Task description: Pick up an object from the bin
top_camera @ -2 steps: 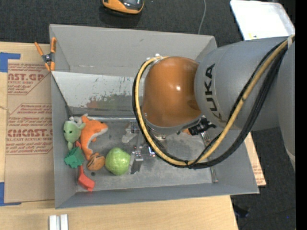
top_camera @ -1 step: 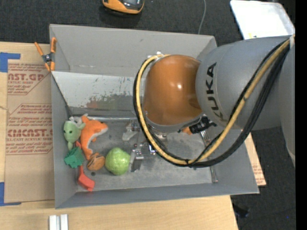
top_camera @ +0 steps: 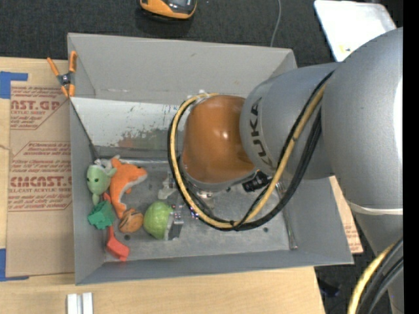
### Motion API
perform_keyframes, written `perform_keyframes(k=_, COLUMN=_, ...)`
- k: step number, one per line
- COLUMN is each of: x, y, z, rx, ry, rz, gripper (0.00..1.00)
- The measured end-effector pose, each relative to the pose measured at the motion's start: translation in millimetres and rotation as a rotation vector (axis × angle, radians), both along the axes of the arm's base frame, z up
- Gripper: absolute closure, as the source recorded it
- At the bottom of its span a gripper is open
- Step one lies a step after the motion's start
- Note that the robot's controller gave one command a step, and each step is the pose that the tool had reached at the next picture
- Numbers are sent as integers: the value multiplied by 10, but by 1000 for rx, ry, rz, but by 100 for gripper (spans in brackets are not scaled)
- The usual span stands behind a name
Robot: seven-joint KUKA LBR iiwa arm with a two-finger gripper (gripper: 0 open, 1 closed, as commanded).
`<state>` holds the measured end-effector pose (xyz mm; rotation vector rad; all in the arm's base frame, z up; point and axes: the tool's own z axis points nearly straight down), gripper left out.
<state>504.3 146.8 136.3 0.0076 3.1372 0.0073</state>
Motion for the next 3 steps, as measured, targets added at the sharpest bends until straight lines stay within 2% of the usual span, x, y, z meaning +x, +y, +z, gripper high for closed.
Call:
perform_keyframes(k=1, x=67, y=-55, z=-544, rx=3, ry=-3, rz=-211, gripper=0)
perform_keyframes(k=2, x=126, y=-6, z=-607, rx=3, ry=-7, rz=-56, gripper=0)
perform_keyframes(k=3, x=132, y=12, z=-614, rx=5, ry=-7, rz=-74, gripper=0)
